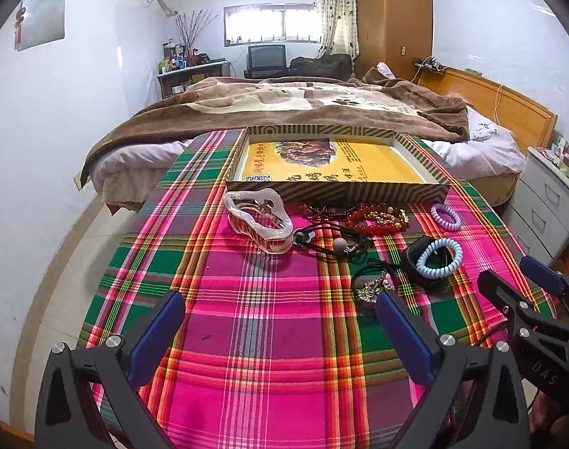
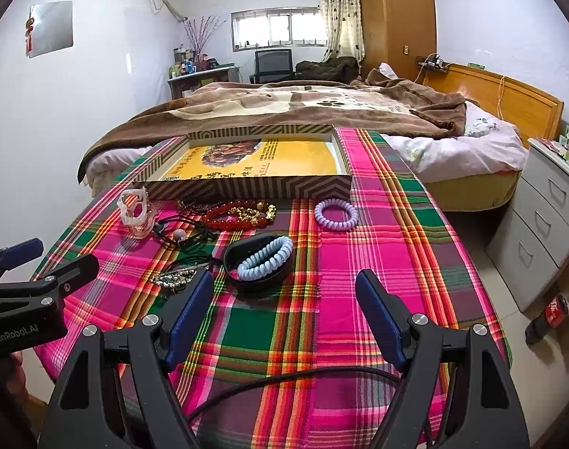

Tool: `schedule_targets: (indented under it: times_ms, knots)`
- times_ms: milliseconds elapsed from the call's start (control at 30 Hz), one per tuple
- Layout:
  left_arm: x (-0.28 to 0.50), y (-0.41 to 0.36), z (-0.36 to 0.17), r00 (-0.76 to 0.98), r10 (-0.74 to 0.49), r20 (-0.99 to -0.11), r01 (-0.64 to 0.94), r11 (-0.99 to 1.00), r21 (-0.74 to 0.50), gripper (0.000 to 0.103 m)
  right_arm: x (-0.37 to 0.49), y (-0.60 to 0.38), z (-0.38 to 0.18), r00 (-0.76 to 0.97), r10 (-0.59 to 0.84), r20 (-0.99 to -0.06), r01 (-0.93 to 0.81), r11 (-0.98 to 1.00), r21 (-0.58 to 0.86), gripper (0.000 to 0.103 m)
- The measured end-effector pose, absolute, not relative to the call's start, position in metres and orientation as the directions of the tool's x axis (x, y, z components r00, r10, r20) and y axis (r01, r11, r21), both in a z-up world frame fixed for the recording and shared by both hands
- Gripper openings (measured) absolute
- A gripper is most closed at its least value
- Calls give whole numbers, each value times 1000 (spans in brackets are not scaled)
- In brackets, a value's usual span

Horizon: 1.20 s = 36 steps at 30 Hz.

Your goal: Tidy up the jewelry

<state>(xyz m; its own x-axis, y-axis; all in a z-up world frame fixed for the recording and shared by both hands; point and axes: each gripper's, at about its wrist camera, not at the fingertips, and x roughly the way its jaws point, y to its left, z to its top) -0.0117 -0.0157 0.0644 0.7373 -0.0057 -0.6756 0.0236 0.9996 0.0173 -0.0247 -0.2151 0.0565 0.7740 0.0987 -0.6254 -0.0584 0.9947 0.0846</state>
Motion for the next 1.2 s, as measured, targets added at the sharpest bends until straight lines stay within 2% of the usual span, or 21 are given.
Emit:
schedule_targets:
  times_ms: [1200]
  knots:
    - [-9,-10,60,728,-16,-686,29,1000,8,103,-24,-217,58,773,90,-628,-50,995,80,78]
